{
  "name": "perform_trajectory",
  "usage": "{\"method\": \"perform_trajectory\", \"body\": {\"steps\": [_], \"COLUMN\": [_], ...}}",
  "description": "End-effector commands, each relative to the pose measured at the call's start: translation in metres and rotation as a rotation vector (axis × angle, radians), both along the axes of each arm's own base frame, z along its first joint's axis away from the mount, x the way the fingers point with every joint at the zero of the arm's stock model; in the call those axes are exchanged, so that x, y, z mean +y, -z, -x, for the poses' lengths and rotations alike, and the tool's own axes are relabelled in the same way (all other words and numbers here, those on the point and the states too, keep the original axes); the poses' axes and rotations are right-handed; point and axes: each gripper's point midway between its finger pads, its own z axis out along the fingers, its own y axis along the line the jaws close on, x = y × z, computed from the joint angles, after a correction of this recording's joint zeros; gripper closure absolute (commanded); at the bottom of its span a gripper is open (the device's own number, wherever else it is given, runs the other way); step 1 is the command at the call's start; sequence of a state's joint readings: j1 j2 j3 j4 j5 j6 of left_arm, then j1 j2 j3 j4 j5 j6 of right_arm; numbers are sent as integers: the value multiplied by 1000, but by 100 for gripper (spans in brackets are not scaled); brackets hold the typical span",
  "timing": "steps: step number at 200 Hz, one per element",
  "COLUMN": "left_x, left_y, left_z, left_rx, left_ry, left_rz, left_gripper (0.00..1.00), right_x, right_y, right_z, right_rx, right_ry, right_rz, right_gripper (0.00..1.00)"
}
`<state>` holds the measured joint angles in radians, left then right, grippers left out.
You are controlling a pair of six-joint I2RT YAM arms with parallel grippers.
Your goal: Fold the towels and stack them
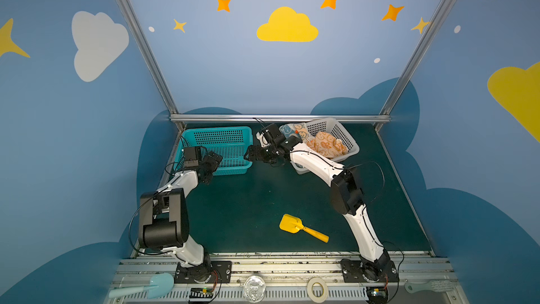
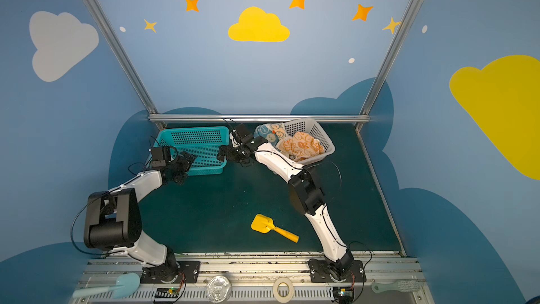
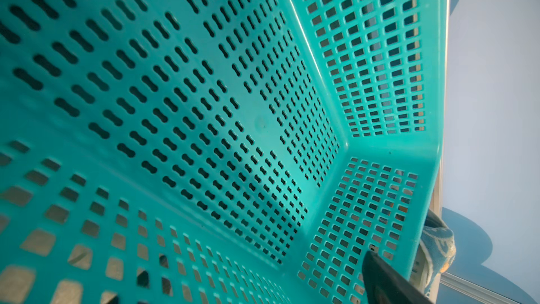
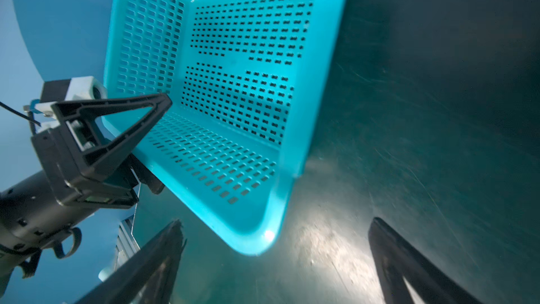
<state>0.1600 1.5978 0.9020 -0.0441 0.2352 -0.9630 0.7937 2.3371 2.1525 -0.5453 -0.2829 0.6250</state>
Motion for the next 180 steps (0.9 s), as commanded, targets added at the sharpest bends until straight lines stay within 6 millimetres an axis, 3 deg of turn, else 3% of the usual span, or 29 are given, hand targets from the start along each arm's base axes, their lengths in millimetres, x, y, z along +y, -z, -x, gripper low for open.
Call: {"method": "perform_trajectory", "body": {"steps": [1, 65, 180], "left_x": [-7, -4, 17], "left_y": [-31, -52, -35], "left_z": [4, 35, 70], "left_rx": [-72, -107, -95], "left_ry": [42, 13, -53], "left_rz": [20, 33, 80], "left_gripper": [0, 0, 0], "right_x": [16, 49, 113], "right_y": [-9, 6, 13], "right_z": [-8, -21, -24], "right_rx": [-8, 57, 71], "right_ry": [-11, 46, 152], "right_rz": [-72, -183, -321], "right_gripper": [1, 1, 1]}}
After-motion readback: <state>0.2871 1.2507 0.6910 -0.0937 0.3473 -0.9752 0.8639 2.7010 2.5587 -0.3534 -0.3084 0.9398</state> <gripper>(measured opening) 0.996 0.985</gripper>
